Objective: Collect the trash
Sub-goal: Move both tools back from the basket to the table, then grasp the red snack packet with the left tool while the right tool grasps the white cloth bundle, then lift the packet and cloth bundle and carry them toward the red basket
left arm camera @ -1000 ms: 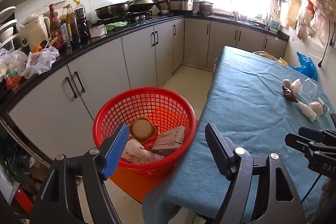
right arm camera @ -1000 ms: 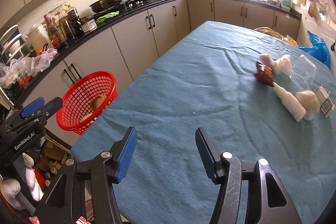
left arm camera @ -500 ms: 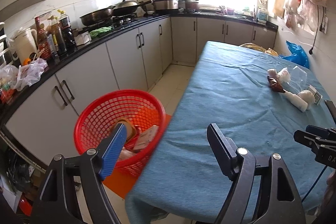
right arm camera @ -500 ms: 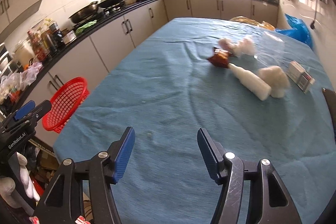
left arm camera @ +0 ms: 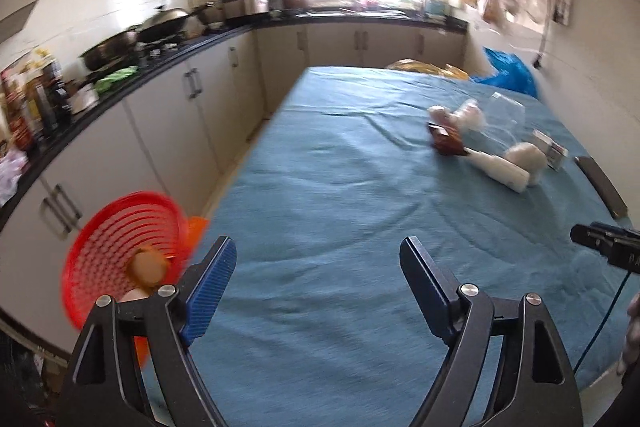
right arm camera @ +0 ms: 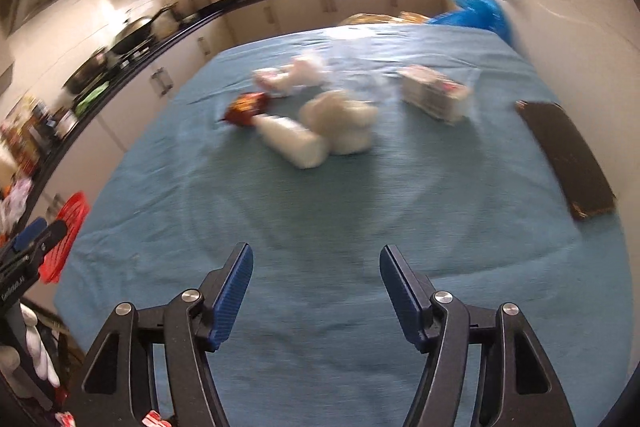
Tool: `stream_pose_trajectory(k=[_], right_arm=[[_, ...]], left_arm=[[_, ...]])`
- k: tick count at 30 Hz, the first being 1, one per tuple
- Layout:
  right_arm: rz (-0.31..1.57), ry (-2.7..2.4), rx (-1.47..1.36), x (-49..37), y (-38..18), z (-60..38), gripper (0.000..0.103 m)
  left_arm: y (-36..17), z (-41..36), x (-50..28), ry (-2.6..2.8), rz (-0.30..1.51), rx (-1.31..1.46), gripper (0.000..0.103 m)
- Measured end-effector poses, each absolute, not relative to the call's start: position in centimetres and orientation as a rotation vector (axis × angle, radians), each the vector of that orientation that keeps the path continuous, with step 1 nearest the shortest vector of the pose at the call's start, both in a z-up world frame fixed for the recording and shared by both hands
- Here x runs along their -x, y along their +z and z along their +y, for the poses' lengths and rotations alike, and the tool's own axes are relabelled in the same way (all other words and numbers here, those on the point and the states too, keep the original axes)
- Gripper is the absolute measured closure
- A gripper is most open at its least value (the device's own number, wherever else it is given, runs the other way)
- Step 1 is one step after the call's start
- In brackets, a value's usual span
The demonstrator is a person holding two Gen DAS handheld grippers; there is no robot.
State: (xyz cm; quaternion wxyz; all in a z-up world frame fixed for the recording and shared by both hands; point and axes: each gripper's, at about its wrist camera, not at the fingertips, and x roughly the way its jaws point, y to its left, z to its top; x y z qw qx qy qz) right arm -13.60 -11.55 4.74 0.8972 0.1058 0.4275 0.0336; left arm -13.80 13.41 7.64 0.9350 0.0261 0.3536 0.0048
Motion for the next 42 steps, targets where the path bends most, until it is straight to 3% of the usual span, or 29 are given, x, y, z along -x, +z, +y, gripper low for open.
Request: stream_pose_trajectory(k=[11, 24, 32, 34, 36, 39, 42], right_arm=[[0.871, 0.043, -0.318, 10.2, 4.5, -17.9, 0.032], [0.875, 0.147, -0.33, 2.0, 4.0, -15.2, 0.031], [0.901, 0.138, -0.337, -0.1, 2.4, -14.7, 0.031], [0.902, 0.138, -0.332, -0.1, 2.2, -14.7, 0.032], [0.902, 0.15, -0.341, -0.1, 2.1, -14.9, 0.052], [0.893, 0.15, -0.336, 0.1, 2.4, -14.9, 0.062], [0.877, 0.149, -0.335, 0.7, 2.9, -14.8, 0.064]], left_arm=[[7.3, 7.5, 5.5, -0.139, 0.764, -0.023, 0.02], [3.8, 3.8, -7.1, -0.217, 0.926, 0.082, 0.02], [1.7, 1.1, -10.0, -0.281, 0.989, 0.061, 0.021], [1.4, 0.5, -10.0, -0.291, 0.997, 0.051, 0.032], [1.3, 0.2, -9.9, -0.265, 0.988, 0.021, 0.064], [1.7, 0.7, -9.5, -0.277, 0.99, 0.061, 0.071], [2.4, 1.3, -8.6, -0.275, 0.973, 0.077, 0.072]])
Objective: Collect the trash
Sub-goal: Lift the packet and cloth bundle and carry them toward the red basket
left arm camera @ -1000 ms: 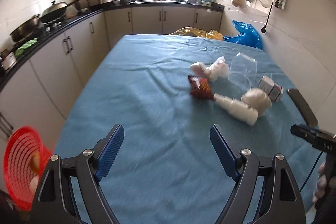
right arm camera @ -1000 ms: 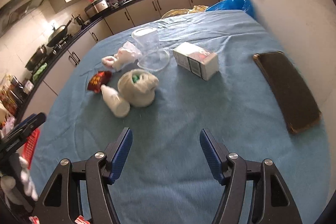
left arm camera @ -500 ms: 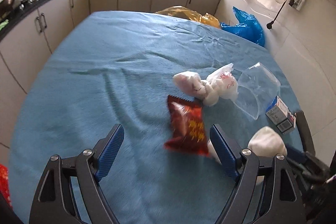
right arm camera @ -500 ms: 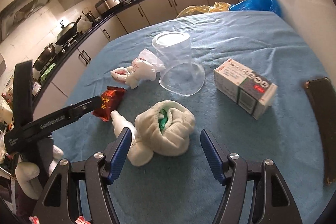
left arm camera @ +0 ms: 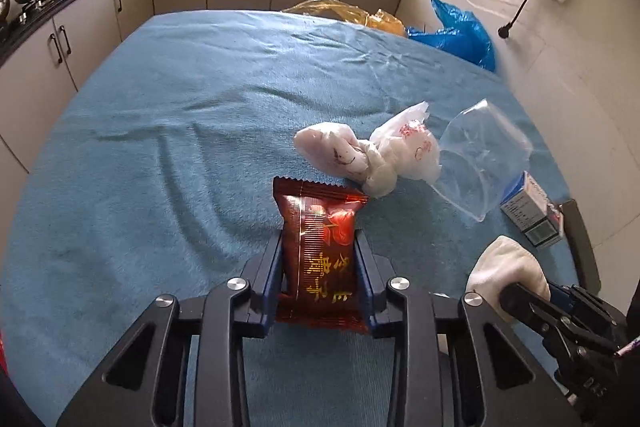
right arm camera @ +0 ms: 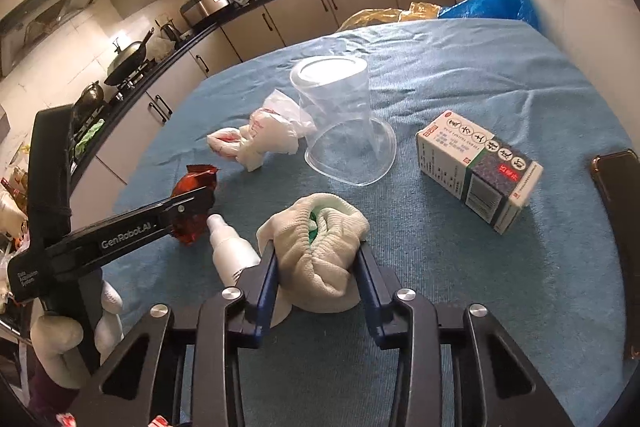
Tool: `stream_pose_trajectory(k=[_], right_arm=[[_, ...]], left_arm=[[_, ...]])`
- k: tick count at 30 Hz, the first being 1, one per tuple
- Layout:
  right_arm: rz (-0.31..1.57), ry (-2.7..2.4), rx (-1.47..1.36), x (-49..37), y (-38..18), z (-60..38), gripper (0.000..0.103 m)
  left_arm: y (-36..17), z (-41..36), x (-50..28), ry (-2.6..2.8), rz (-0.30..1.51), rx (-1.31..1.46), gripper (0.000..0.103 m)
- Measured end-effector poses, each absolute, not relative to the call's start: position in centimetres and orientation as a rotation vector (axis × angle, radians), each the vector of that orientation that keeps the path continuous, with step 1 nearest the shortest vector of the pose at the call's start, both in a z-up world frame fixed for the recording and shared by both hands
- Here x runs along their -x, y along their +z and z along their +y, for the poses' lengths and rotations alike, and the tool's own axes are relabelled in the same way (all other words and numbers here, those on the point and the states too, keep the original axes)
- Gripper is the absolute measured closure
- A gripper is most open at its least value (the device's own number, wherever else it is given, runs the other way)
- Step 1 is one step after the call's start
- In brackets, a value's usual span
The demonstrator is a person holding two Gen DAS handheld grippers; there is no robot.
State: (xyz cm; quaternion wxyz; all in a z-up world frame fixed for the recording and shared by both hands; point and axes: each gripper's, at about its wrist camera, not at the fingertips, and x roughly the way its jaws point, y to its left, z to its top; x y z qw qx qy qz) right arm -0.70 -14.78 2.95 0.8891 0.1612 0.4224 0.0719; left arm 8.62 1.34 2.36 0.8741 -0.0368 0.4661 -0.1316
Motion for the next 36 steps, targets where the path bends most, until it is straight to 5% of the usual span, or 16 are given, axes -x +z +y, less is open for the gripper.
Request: stream_pose_trajectory(k=[36], right_arm=[[0.842, 0.095, -0.095, 14.2, 7.2, -6.5, 0.065]], left_arm=[[7.0, 10.6, 12.4, -0.029, 0.813, 0.066, 0.072]])
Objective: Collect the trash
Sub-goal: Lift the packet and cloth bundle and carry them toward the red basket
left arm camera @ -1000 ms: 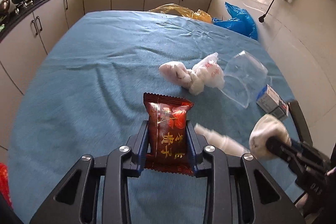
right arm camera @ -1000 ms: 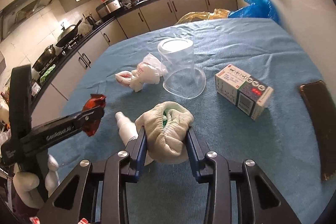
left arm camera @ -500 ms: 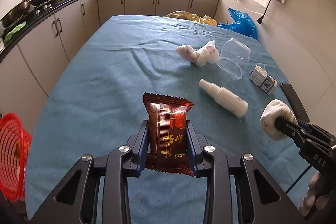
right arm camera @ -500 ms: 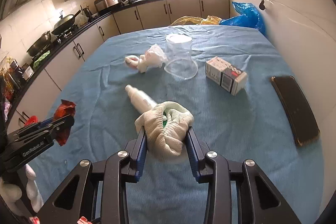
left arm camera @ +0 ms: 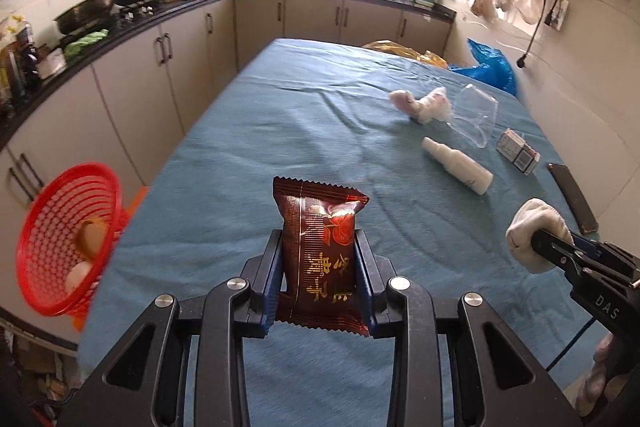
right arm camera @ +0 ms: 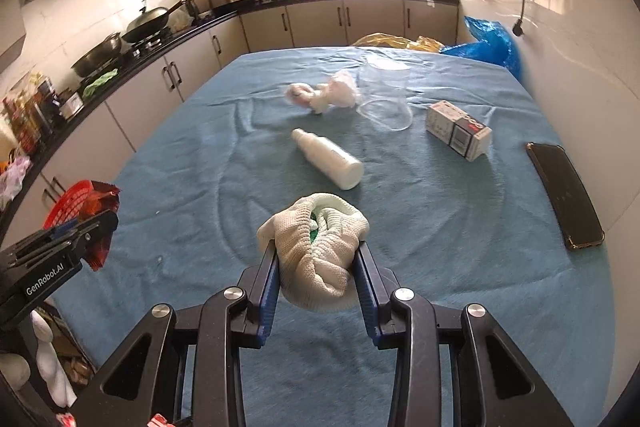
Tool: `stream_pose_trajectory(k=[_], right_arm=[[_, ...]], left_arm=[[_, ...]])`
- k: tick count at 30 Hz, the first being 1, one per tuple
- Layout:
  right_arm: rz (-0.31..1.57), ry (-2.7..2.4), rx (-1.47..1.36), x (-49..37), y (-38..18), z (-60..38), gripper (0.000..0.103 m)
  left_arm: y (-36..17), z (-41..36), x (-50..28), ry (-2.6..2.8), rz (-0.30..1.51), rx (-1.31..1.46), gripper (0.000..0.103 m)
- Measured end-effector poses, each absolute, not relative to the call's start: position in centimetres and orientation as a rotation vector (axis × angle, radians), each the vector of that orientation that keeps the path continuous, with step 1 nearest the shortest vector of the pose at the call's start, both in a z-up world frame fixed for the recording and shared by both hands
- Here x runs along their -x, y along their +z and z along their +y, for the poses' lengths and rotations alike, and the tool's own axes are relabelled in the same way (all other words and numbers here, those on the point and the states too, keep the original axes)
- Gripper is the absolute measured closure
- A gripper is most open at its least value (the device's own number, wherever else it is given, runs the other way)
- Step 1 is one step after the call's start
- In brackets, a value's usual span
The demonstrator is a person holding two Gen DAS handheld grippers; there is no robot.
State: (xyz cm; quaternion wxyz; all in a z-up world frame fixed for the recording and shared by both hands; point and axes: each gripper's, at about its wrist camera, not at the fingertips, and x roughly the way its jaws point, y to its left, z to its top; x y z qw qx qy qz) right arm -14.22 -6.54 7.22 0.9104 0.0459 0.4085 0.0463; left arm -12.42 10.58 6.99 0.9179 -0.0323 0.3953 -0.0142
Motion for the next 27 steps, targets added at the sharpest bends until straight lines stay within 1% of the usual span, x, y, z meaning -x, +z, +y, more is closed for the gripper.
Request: stream_pose_trajectory(k=[13, 27], right_arm=[[0.844, 0.149, -0.062, 15.3, 7.2, -3.3, 0.065], [0.849, 0.199, -0.023, 15.2, 7.3, -0.3, 0.065]], left_arm=[[7.3, 13.0, 15.8, 0.058, 0.769, 0.059, 0.072], [7.4, 15.4, 16.8, 0.1, 0.756, 0.079, 0.072]])
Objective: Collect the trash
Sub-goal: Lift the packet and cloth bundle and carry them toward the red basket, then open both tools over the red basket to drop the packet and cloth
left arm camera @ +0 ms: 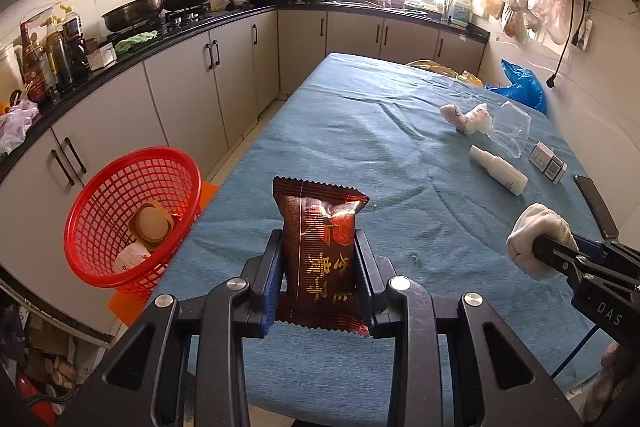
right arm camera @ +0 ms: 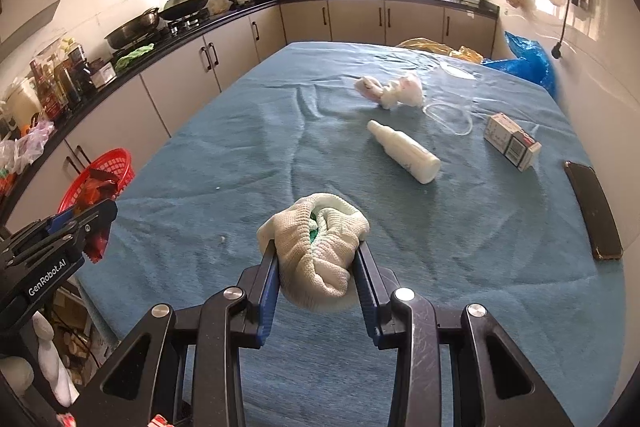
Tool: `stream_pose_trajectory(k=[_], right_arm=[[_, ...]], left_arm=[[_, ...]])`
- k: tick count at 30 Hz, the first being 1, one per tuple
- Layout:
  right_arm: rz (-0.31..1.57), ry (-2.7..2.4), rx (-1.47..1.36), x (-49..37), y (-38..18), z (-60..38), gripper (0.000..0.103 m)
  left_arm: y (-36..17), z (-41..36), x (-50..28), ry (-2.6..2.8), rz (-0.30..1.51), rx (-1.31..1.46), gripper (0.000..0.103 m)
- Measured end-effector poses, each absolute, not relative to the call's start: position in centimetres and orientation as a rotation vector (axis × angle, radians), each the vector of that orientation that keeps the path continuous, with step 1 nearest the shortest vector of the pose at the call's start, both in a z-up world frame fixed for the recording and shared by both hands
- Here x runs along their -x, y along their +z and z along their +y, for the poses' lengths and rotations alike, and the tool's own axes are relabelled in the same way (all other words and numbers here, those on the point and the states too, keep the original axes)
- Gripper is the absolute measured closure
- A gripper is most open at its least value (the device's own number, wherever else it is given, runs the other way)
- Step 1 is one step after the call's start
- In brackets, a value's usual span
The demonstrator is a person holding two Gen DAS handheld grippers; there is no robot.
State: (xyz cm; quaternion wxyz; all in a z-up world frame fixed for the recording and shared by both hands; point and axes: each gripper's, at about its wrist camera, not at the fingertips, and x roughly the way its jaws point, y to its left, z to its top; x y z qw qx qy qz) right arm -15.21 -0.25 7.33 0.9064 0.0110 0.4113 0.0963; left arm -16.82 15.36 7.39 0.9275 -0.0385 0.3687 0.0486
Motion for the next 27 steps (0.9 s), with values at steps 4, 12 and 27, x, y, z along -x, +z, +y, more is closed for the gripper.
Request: stream_pose_trajectory(k=[4, 12, 27], right_arm=[[0.853, 0.22, -0.012, 14.8, 7.3, 0.9, 0.065], [0.866, 0.266, 0.026, 13.9, 7.0, 3.9, 0.064], [0.884, 0.404, 0.108, 11.1, 6.7, 12.8, 0.065]], left_arm=[[7.3, 16.0, 16.8, 0.111, 0.756, 0.088, 0.072], [6.9, 18.0, 16.8, 0.132, 0.758, 0.115, 0.072], [7.7, 27.9, 17.4, 0.184, 0.74, 0.223, 0.072]])
